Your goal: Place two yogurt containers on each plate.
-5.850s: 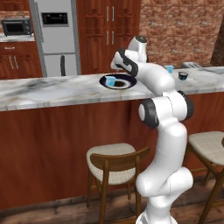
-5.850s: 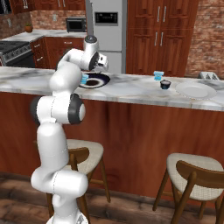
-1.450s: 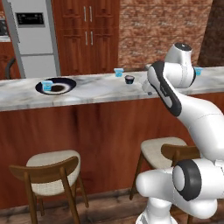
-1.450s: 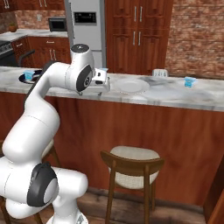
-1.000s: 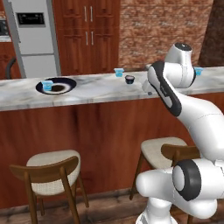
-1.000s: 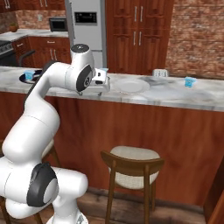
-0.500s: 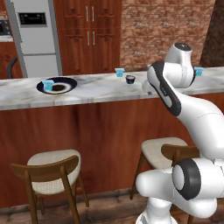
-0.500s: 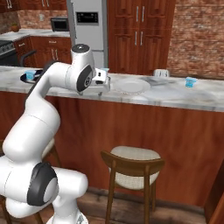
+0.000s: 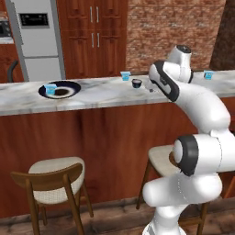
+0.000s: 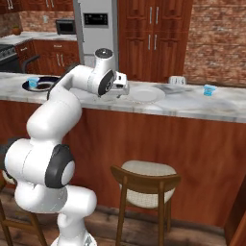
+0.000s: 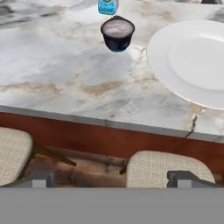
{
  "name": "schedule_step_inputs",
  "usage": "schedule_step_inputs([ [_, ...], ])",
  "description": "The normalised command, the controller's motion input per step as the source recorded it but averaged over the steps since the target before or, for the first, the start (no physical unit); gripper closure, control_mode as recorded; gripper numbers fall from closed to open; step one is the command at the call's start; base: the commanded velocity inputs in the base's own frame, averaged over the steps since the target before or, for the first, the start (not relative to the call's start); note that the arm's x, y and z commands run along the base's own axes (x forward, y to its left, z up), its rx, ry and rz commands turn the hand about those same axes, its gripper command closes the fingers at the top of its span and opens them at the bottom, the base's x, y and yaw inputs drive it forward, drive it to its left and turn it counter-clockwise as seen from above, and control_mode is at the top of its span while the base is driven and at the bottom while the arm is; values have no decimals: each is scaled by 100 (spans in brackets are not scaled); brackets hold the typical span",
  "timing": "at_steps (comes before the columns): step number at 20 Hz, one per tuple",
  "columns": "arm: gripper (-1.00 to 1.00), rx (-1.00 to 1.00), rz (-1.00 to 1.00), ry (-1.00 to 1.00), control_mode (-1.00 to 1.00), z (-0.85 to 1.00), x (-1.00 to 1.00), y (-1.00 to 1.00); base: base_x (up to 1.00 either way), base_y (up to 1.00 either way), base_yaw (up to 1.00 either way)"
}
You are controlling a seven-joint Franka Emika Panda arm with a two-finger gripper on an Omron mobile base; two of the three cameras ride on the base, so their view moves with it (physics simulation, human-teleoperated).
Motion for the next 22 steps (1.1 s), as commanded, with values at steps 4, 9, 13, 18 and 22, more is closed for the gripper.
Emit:
schedule_step_inputs([
  [4, -100, 0, 0, 0, -100, 0, 90, 0, 0, 0, 0],
  [9, -100, 0, 0, 9, -100, 0, 57, 0, 0, 0, 0],
  [13, -100, 1, -2, 12, -100, 0, 45, 0, 0, 0, 0],
  [18, -100, 0, -4, 8, -100, 0, 40, 6, 0, 0, 0],
  [22, -100, 0, -7, 4, -100, 0, 51, 28, 0, 0, 0],
])
